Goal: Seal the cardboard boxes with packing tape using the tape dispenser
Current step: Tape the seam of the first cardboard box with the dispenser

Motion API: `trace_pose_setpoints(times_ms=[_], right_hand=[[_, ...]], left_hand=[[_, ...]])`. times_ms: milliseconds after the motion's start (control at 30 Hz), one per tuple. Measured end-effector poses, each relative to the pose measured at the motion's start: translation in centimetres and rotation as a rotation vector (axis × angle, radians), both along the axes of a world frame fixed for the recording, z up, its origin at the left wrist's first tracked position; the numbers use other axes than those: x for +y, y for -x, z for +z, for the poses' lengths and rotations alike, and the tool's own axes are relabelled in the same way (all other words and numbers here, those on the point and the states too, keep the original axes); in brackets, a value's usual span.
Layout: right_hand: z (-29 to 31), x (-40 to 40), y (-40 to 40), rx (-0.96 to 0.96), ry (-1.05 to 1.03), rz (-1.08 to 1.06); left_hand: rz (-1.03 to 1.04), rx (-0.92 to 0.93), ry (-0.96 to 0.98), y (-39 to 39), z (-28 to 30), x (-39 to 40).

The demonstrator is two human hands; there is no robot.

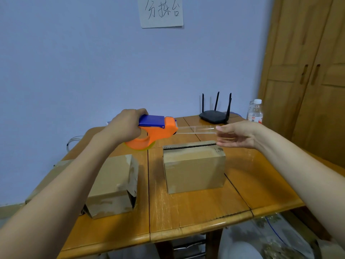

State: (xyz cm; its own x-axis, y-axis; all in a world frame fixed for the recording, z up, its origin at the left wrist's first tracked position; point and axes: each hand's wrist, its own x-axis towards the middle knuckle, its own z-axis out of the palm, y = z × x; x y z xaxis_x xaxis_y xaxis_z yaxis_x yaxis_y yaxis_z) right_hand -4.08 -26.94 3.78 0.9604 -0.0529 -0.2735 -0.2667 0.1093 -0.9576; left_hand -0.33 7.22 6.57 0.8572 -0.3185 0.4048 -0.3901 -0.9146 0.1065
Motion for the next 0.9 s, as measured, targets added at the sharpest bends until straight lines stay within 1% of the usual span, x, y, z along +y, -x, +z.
trace_pose_setpoints(times_ms=[100, 200, 267, 400, 500, 567, 733, 900], right_hand=[[-0.4, -0.7, -0.1, -0.001, -0.016, -0.038], [-0.7, -1.7, -0.2, -0.022, -0.137, -0.068], [-0.7, -2.4, -0.2, -0.041, -0.196, -0.068], [-0.7, -3.1, -0.2, -0.078, -0.143, -0.072], [-0.5, -3.5, -0.5, -0.123, -0.090, -0.077], [-0.1, -3.7, -0.9, -0.137, -0.092, -0.083], [0.3, -4.0, -1.9, -0.076, -0.141, -0.047], [-0.5, -4.5, -2.0, 0.001, -0.053, -0.069]], left_hand=[[-0.005, -0.007, -0.042, -0.4, 0.5, -1.8], [-0.009, 0.016, -0.060, -1.1, 1.0, -3.4], [-0.011, 0.034, -0.039, -1.5, 1.0, -3.9], [-0.021, 0.055, -0.002, -2.0, 0.7, -4.4], [-0.022, 0.046, -0.029, -2.1, 0.4, -4.7], [-0.022, 0.040, -0.032, -2.1, 0.2, -4.6], [-0.020, 0.006, -0.005, -2.4, 0.0, -4.3], [-0.003, -0.001, -0.041, -2.5, 0.2, -5.2]])
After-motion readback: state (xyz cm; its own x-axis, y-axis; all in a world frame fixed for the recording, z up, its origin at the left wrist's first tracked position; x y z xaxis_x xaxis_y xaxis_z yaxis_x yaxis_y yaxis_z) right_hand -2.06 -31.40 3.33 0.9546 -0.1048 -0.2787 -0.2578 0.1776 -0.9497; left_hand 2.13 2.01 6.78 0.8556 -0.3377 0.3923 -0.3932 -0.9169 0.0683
